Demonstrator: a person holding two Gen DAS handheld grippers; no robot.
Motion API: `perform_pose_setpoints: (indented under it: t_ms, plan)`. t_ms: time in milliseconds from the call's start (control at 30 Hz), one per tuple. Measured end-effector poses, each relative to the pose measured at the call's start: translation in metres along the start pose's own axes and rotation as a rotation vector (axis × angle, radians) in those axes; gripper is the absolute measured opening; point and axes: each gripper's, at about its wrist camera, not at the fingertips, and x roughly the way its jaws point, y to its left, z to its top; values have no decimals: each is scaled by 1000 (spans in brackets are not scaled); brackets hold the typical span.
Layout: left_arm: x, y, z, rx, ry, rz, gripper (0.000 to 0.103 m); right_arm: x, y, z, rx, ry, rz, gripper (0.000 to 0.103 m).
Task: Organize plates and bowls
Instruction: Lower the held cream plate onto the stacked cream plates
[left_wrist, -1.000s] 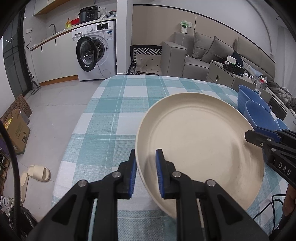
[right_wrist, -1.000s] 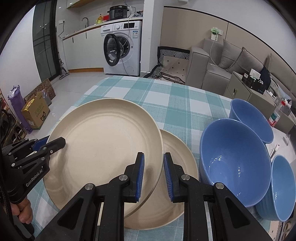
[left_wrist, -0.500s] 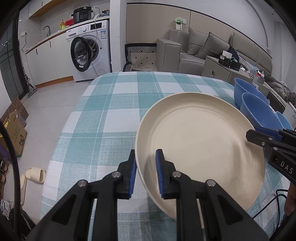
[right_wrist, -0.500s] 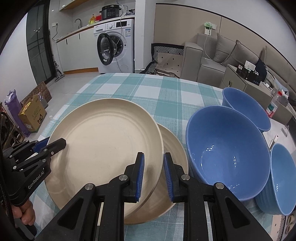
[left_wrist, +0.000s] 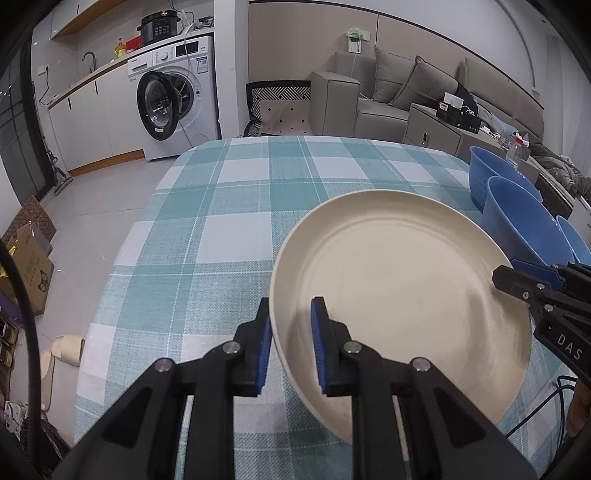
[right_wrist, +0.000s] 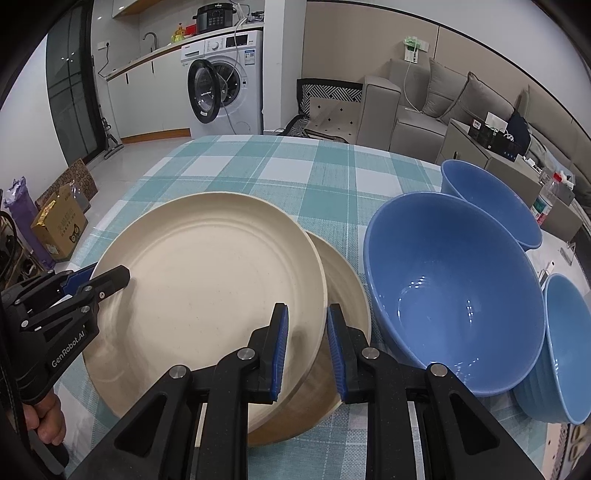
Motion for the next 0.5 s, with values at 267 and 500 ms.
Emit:
perform_pose_setpoints:
  t_ms: [267,500]
  plan:
    - [6,-8,0,17,5,6,17,2,-1,-6,-4,-13,-38,22]
    - [9,-15,3,38,7,21,17,6,-5,-10,3,-19,-51,22]
